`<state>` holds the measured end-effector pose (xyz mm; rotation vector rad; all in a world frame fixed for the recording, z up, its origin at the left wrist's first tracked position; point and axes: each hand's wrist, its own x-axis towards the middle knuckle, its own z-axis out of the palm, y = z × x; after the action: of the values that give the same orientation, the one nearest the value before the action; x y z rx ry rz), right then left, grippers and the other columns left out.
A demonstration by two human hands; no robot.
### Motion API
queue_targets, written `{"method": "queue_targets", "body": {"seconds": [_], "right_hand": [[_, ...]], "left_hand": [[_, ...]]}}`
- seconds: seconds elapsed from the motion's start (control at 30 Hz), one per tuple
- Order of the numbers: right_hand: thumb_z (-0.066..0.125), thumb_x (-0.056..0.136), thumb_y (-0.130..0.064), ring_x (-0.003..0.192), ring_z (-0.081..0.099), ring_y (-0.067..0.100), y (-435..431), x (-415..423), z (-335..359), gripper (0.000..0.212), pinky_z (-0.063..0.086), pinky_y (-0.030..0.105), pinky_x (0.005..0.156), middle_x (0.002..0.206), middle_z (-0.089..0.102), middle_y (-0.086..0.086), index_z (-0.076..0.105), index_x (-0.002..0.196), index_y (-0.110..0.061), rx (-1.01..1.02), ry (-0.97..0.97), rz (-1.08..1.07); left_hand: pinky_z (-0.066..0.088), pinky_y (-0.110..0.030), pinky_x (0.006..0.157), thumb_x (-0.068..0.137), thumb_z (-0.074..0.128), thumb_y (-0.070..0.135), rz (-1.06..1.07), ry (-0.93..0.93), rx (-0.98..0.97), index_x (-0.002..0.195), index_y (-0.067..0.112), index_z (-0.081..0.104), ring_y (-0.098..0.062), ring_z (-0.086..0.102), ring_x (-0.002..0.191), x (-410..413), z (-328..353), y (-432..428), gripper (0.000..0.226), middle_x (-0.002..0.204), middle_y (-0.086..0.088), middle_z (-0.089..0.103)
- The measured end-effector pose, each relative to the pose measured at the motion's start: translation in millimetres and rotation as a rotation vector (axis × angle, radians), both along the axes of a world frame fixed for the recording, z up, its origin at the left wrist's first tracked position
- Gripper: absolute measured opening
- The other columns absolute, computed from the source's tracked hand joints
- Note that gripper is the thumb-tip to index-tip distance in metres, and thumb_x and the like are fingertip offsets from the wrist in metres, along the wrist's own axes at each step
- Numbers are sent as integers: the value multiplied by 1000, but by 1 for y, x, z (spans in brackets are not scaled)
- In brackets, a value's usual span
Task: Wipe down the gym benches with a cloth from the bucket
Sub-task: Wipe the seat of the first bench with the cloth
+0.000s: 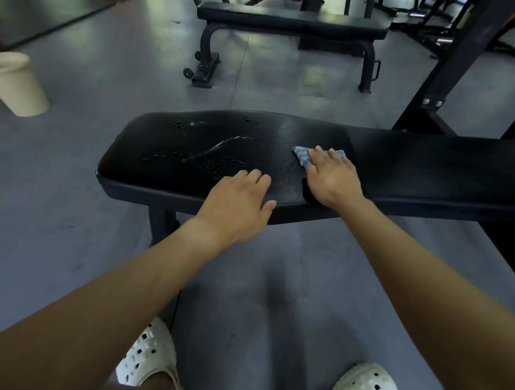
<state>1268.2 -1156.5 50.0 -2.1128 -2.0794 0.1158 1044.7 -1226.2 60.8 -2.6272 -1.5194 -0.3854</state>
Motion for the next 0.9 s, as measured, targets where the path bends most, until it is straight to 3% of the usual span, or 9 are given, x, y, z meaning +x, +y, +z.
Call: {"method": "queue_targets", "body": {"seconds": [0.2,0.37,0.43,0.53,0.6,0.7,0.9], "right_hand": [[24,101,-37,150,30,19,-76,-36,-23,55,21,40,124,158,42,-1,45,150,-20,248,6,215],[38,101,-28,145,39,16,-83,-8,-39,46,26,36,120,152,51,-3,53,144,-20,408,23,233],[39,102,-25,141,43,19,-82,14,-43,41,28,37,118,147,55,0,55,138,-18,483,46,128],[36,102,-23,135,47,25,-84,29,-49,35,29,43,118,140,59,4,57,129,-15,568,92,-31],[36,102,-24,137,44,26,-85,20,-52,36,25,45,120,141,58,5,57,129,-13,587,132,-121],[38,101,-28,146,35,26,-90,-7,-56,43,17,48,124,149,51,5,53,139,-12,569,142,-143],[41,98,-29,154,20,23,-103,-4,-59,63,12,47,126,163,32,2,29,158,-15,455,-40,220]], "left_hand": [[43,-37,74,100,55,42,-9,-75,41,108,11,58,-23,54,89,-1,-8,4,32,99,-4,57],[48,-40,78,103,47,39,50,-62,86,110,9,59,-25,57,91,7,-17,-5,33,103,-8,60],[49,-41,85,105,44,35,63,-50,73,112,7,60,-29,59,96,10,-21,-9,34,109,-11,63],[44,-47,108,106,41,33,77,-2,28,126,5,56,-33,54,125,9,-28,-14,37,136,-17,57],[35,-48,118,107,40,31,75,44,-15,140,4,49,-34,42,142,7,-29,-17,44,153,-19,45],[26,-46,125,109,37,31,62,106,-28,154,3,34,-33,27,153,4,-25,-21,53,164,-18,30],[22,-44,127,108,41,33,60,123,-51,157,6,30,-30,23,155,3,-19,-22,57,166,-16,27]]}}
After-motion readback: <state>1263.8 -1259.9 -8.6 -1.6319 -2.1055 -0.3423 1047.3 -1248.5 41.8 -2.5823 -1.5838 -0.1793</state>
